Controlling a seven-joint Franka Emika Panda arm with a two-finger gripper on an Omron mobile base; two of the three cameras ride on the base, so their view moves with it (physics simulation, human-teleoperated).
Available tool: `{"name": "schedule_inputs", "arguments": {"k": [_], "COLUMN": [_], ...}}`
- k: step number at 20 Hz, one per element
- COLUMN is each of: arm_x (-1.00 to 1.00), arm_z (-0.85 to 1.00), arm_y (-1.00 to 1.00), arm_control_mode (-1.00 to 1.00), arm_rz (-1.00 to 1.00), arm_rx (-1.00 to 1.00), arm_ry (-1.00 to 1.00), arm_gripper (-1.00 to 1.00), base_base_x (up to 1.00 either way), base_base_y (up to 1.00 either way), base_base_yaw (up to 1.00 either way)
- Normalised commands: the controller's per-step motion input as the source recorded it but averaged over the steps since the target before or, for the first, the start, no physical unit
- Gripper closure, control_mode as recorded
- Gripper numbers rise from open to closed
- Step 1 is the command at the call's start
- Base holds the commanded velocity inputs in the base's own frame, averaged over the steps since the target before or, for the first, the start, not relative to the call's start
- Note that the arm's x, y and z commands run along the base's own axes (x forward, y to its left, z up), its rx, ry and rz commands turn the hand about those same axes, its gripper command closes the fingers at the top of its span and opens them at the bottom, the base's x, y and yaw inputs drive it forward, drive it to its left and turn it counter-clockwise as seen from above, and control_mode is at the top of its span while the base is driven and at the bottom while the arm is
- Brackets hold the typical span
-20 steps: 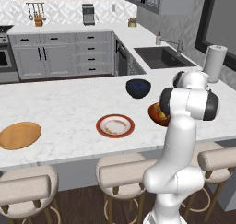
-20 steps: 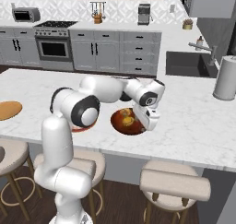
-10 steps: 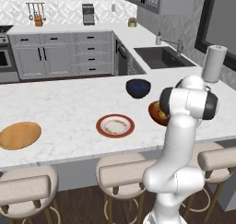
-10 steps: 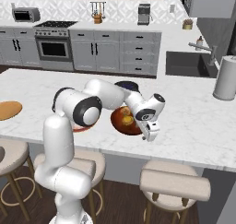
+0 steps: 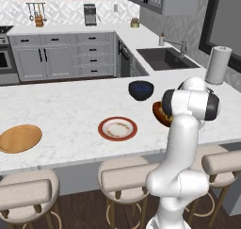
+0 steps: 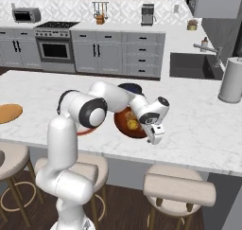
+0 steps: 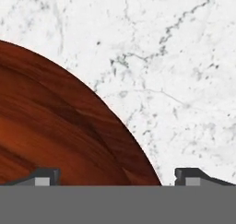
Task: Pick the chicken drumstick and squash from their plates and place them in the bowl. Then put the bowl in the fridge.
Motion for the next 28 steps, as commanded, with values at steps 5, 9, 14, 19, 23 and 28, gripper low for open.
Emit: {"name": "schedule_inputs", "arguments": {"k": [5, 9, 14, 19, 23, 28], "arm_x": [0.06, 0.05, 0.01, 0.0, 0.0, -0.29], "arm_z": [-0.13, -0.02, 0.0, 0.07, 0.14, 0.02], "arm_y": [0.01, 0.03, 0.04, 0.05, 0.01, 0.31], "arm_control_mode": [-1.0, -1.0, -1.0, -1.0, -1.0, -1.0], "arm_rz": [0.0, 0.0, 0.0, 0.0, 0.01, 0.02], "arm_rx": [0.0, 0.0, 0.0, -0.01, -0.04, -0.09], "arm_ry": [0.0, 0.0, 0.0, 0.0, 0.0, -0.09], "arm_gripper": [1.0, 1.0, 1.0, 1.0, 1.0, 1.0], "base_base_x": [0.0, 0.0, 0.0, 0.0, 0.0, 0.0], "base_base_y": [0.0, 0.0, 0.0, 0.0, 0.0, 0.0], "base_base_yaw": [0.0, 0.0, 0.0, 0.0, 0.0, 0.0]}}
